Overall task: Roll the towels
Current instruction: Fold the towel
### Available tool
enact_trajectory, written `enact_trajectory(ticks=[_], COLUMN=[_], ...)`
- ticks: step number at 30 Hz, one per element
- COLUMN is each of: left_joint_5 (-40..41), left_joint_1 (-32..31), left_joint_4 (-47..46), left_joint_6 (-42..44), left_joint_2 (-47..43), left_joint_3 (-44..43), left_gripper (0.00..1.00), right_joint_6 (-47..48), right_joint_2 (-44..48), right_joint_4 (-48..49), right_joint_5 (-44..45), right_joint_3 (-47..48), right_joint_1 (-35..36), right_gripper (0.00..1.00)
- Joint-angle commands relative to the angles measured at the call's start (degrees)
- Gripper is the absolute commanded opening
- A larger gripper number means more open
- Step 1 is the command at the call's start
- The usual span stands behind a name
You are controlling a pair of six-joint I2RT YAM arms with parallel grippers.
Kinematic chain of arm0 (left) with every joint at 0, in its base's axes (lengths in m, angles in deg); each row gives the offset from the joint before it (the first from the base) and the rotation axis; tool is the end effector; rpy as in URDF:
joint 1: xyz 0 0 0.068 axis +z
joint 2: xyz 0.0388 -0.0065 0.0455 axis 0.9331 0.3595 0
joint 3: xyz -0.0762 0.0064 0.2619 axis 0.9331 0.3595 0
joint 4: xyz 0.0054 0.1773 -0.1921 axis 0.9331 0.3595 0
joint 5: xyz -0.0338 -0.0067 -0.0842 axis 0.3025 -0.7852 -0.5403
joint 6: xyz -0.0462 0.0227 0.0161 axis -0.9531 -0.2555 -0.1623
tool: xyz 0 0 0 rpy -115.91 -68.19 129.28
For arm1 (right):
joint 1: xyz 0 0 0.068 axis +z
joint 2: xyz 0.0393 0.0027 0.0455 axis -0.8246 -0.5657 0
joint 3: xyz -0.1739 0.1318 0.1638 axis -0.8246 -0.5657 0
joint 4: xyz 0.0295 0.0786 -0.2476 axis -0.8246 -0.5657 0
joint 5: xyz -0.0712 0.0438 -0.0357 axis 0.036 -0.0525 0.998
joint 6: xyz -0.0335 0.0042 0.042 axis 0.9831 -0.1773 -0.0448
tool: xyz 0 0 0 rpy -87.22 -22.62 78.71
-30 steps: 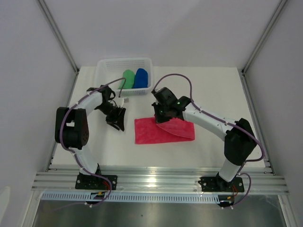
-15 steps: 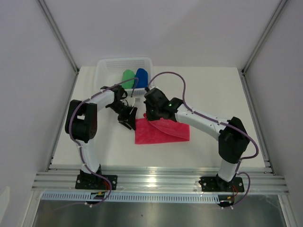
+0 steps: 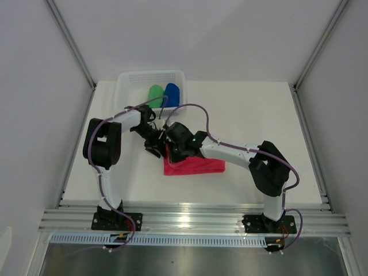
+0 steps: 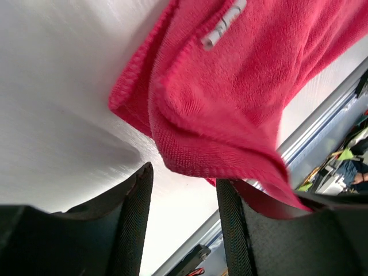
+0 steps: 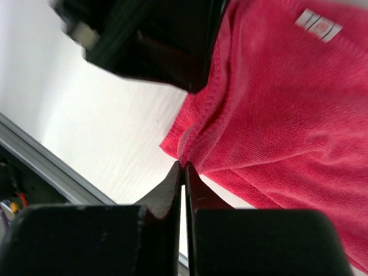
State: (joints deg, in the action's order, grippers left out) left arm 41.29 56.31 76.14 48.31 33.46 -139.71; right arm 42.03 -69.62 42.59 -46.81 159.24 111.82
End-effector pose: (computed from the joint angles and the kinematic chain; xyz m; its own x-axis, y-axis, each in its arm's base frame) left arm 0.3486 -0.1004 0.1450 -0.9273 0.3668 -0.0751 0.3345 0.7214 -0.6064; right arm 0.2308 0.3473 0.2292 -0.7773 -0.3212 -0.5410 -0.5395 0.7826 0.3105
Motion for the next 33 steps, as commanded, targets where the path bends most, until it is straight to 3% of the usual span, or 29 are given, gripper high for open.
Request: enact_trajectory(ticks=[1, 4, 5, 6, 7, 14, 19, 22, 25, 29, 33], left_joint_5=[0.7, -0.8, -1.4, -1.2, -0.7, 5.9, 14.2, 15.2, 13.2, 13.9, 16.8], left_joint_1=[0.8, 0.8, 0.8, 0.8, 0.9, 3.4, 3.5, 3.1, 0.1, -4.5, -5.5], left_joint_4=[-1.3, -0.4, -0.1, 0.0, -0.6, -5.8, -8.7, -10.3, -9.1, -3.6, -4.6], left_joint_6=[-1.7, -1.6, -1.6, -1.7, -1.9, -4.3, -4.2, -3.6, -0.5, 0.5, -1.1], left_joint_2=[-2.1, -1.2, -0.5, -0.5, -0.6, -6.9, -11.9, -15.1, -15.9, -10.3, -6.1], left_joint_3=[-2.6, -3.4, -3.8, -3.7, -3.6, -2.4, -2.7, -2.5, -3.1, -5.1, -6.1], left_gripper=[0.52, 0.52, 0.51, 0.51, 0.5, 0.52, 0.54, 0.55, 0.52, 0.44, 0.52], right_joint_6=[2.3, 2.7, 2.8, 2.8, 2.8, 6.3, 9.8, 9.5, 4.0, -3.7, -5.5], right_joint_2=[-1.2, -3.5, -3.7, -4.1, -4.2, 1.3, 8.7, 15.0, 22.1, 29.4, 37.3], right_joint_4=[1.8, 3.2, 3.6, 4.2, 4.3, 8.0, 11.4, 9.4, 6.4, 2.7, 3.4], right_joint_5=[-3.2, -5.8, -6.6, -8.1, -8.5, -9.2, -7.4, -1.6, 3.7, 2.9, -0.6], right_joint_3=[-1.0, -0.4, -0.4, -0.3, -0.2, -0.6, -2.0, -6.1, -12.8, -28.9, -38.7], right_joint_1=[0.6, 0.9, 0.8, 0.9, 0.9, 2.4, 2.4, 1.5, -3.2, -13.4, -22.9], right_gripper=[0.01, 0.08, 0.13, 0.27, 0.32, 0.57, 0.62, 0.63, 0.61, 0.58, 0.57])
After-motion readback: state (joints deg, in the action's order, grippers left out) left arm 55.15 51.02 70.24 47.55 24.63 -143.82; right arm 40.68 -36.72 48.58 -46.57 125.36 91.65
